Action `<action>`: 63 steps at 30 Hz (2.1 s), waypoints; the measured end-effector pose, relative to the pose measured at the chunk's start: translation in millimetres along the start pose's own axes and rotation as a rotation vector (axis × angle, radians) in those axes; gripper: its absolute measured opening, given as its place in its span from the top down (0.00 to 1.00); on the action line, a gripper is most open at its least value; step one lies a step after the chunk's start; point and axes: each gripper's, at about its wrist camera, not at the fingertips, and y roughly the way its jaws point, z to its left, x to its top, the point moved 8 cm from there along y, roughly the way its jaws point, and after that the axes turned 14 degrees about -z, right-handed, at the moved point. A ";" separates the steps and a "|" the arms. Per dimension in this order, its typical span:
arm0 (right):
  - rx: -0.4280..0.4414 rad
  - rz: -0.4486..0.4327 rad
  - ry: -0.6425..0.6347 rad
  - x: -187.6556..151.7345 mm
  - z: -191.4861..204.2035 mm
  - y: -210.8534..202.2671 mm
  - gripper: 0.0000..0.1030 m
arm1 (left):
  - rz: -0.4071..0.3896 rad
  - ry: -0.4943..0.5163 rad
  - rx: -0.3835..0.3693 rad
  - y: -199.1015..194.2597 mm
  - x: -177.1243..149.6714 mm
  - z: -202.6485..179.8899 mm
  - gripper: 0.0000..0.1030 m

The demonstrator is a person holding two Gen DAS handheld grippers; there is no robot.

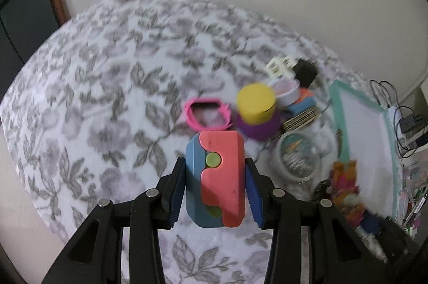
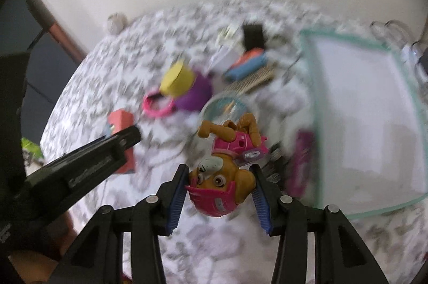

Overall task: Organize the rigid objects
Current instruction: 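Lift both held toys and carry them over the teal-rimmed box, then open left tool to drop the block while right tool releases the puppy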

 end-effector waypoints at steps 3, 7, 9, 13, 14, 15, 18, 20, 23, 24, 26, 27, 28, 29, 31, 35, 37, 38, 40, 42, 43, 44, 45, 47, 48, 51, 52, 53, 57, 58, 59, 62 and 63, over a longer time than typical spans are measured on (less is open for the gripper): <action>-0.083 -0.061 0.000 17.3 -22.5 -6.1 0.53 | -0.046 0.035 -0.027 -9.9 12.2 -19.7 0.57; -0.166 -0.086 0.061 28.9 -57.7 -11.2 0.52 | -0.067 0.079 -0.076 -14.5 21.9 -56.0 0.57; -0.178 -0.090 0.108 32.3 -76.7 -12.6 0.52 | -0.067 0.098 -0.109 -13.5 25.2 -76.8 0.57; -0.252 -0.117 0.158 41.9 -115.4 -12.7 0.52 | -0.072 0.152 -0.161 -9.0 30.3 -121.1 0.57; -0.278 -0.126 0.167 45.4 -127.2 -13.1 0.52 | -0.069 0.161 -0.175 -6.5 30.6 -133.2 0.57; -0.314 -0.134 0.172 47.6 -139.6 -13.7 0.52 | -0.062 0.169 -0.191 -3.5 30.9 -144.7 0.57; -0.389 -0.140 0.185 50.4 -172.2 -11.9 0.52 | -0.047 0.196 -0.232 7.4 30.1 -177.6 0.57; -0.415 -0.133 0.204 50.2 -190.0 -8.2 0.52 | -0.040 0.222 -0.250 16.9 28.8 -199.0 0.57; -0.439 -0.118 0.236 47.1 -214.0 0.1 0.52 | -0.037 0.267 -0.262 30.8 24.8 -224.9 0.57; -0.448 -0.114 0.247 46.6 -222.6 4.3 0.52 | -0.031 0.276 -0.269 35.9 23.7 -231.0 0.57; -0.460 -0.110 0.257 44.3 -233.5 8.2 0.52 | -0.017 0.288 -0.292 45.2 18.8 -246.3 0.57; -0.463 -0.107 0.263 43.9 -239.1 12.6 0.52 | -0.013 0.296 -0.295 49.9 16.9 -251.9 0.57; -0.466 -0.104 0.266 43.4 -243.2 16.3 0.52 | -0.009 0.305 -0.293 55.5 14.7 -256.2 0.57; -0.469 -0.098 0.267 42.3 -246.8 19.5 0.52 | -0.004 0.315 -0.288 62.6 13.2 -260.0 0.57; -0.471 -0.087 0.275 40.0 -254.3 26.7 0.52 | 0.006 0.328 -0.279 73.3 9.0 -265.7 0.57; -0.468 -0.074 0.292 36.5 -262.7 35.9 0.52 | 0.023 0.349 -0.278 88.7 1.1 -274.3 0.57; -0.462 -0.066 0.298 35.0 -264.0 39.3 0.52 | 0.036 0.353 -0.272 95.4 -3.0 -276.9 0.57; -0.461 -0.061 0.300 34.1 -264.5 40.7 0.52 | 0.043 0.353 -0.271 98.0 -5.1 -277.5 0.57; -0.464 -0.054 0.301 32.5 -265.3 42.2 0.52 | 0.058 0.354 -0.272 101.2 -9.3 -278.0 0.57; -0.466 -0.045 0.302 31.4 -265.9 42.3 0.52 | 0.067 0.351 -0.270 102.9 -12.7 -277.5 0.57; -0.465 -0.043 0.307 31.1 -266.2 42.1 0.52 | 0.068 0.348 -0.264 103.5 -13.9 -276.3 0.57; -0.462 -0.039 0.312 30.6 -266.0 41.8 0.52 | 0.069 0.346 -0.258 104.0 -14.6 -275.1 0.57; -0.458 -0.036 0.316 30.5 -265.6 41.3 0.52 | 0.072 0.343 -0.252 104.3 -15.7 -273.6 0.57; -0.455 -0.035 0.313 31.2 -265.2 41.0 0.52 | 0.076 0.337 -0.250 104.5 -17.2 -271.0 0.57; -0.452 -0.032 0.313 31.2 -264.9 41.0 0.52 | 0.078 0.334 -0.249 104.6 -18.2 -269.4 0.57; -0.456 -0.024 0.313 30.4 -265.4 41.7 0.52 | 0.077 0.323 -0.247 105.2 -19.5 -266.0 0.54; -0.456 -0.023 0.312 30.4 -265.5 41.9 0.52 | 0.072 0.317 -0.248 104.8 -18.5 -264.9 0.50; -0.457 -0.021 0.309 30.4 -265.6 42.2 0.52 | 0.070 0.310 -0.258 104.2 -17.8 -264.3 0.46; -0.458 -0.018 0.305 30.6 -266.4 43.2 0.52 | 0.063 0.308 -0.273 101.7 -16.1 -264.2 0.43; -0.458 -0.018 0.303 30.7 -266.3 43.3 0.52 | 0.056 0.314 -0.272 100.8 -15.4 -264.1 0.43; -0.458 -0.017 0.300 30.8 -266.3 43.6 0.52 | 0.049 0.317 -0.272 99.8 -14.6 -264.0 0.43; -0.458 -0.019 0.295 30.9 -265.8 43.7 0.49 | 0.034 0.316 -0.276 96.9 -12.8 -263.4 0.42; -0.460 -0.023 0.294 31.3 -265.9 43.2 0.44 | 0.031 0.313 -0.279 95.9 -11.7 -263.2 0.41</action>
